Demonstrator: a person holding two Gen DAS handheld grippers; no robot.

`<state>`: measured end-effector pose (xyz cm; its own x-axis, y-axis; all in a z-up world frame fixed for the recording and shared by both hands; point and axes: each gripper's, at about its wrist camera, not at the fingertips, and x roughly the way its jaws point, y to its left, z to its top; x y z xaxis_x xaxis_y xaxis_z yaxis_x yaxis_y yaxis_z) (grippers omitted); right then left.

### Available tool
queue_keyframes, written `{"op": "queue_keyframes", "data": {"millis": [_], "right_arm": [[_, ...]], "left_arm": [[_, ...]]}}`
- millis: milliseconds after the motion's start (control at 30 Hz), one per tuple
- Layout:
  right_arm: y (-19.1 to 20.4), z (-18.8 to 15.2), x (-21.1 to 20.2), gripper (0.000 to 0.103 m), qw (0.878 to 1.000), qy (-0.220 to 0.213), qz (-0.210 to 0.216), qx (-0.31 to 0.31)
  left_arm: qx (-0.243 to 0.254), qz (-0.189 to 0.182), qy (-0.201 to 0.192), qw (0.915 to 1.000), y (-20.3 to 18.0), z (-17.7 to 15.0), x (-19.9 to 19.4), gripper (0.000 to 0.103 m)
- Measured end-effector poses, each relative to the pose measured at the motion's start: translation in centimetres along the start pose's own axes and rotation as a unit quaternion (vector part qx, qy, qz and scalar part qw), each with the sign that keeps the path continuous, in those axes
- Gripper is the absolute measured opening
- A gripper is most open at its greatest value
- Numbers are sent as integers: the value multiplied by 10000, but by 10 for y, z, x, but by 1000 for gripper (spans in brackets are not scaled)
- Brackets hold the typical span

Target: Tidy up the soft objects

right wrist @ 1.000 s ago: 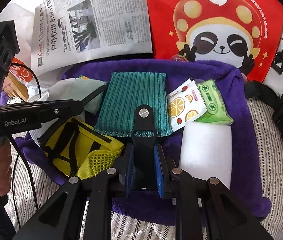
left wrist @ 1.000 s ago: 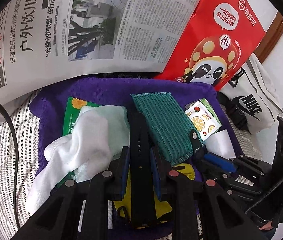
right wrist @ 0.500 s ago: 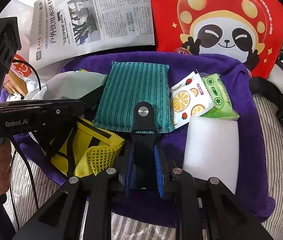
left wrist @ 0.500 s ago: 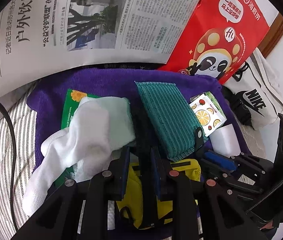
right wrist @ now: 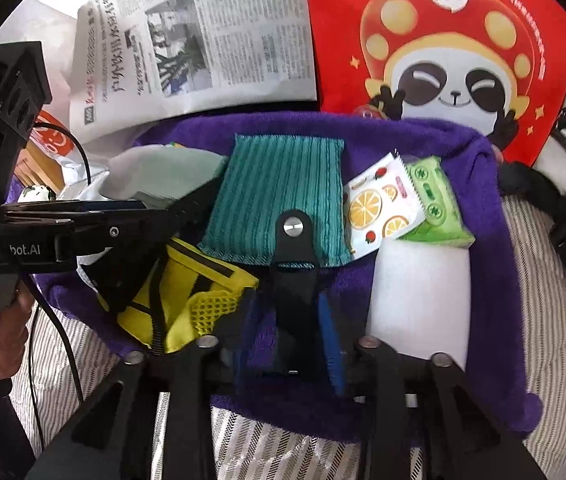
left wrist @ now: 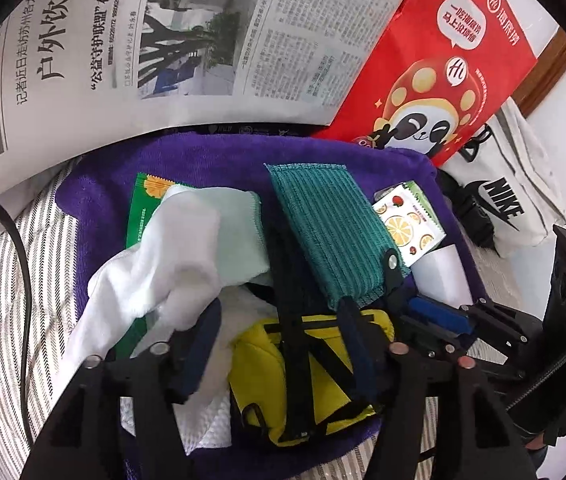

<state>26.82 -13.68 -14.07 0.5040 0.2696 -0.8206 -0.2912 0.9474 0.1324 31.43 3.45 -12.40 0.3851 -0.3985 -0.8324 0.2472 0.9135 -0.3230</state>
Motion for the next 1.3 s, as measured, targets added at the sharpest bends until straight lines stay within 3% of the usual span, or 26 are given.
{"op": "queue_keyframes", "data": {"millis": [200, 267, 500, 567, 667, 767, 867, 1000, 1133, 1300], "right_arm": [[2, 5, -24, 48, 9998, -221, -16, 21], [1, 4, -33, 60, 9995, -295, -32, 117], [0, -10, -59, 62, 9988, -177, -300, 334], [0, -16, -71, 65, 9981, -198, -420, 395], [-1, -24, -95, 83, 9972, -262, -512, 477], [-5, -30, -118, 88, 9958, -304, -523, 694], [-7, -38, -141, 96, 9937, -405, -592, 862], [-4, -50, -171, 102, 9908, -610, -759, 943], [7, -59, -187, 103, 9902, -682, -876, 851], [21, -73, -197, 103, 9899, -675, -1040, 694]], "left_arm": [[-74, -81, -11, 9999, 2, 2, -12, 70], [-94, -86, -39, 9999, 2, 3, -17, 70], [-140, -170, -15, 9998, -5, 4, -36, 79], [-57, -33, -21, 10000, -13, 4, -42, 80], [87, 326, -63, 9994, -27, 3, -57, 82], [103, 616, -167, 9979, -37, 0, -73, 92], [177, 914, -329, 9951, -52, -3, -90, 92], [318, 1080, -401, 9928, -76, -15, -109, 92], [661, 1436, -636, 9854, -103, -43, -136, 92], [446, 1827, -1085, 9761, -118, -85, -168, 94]]}}
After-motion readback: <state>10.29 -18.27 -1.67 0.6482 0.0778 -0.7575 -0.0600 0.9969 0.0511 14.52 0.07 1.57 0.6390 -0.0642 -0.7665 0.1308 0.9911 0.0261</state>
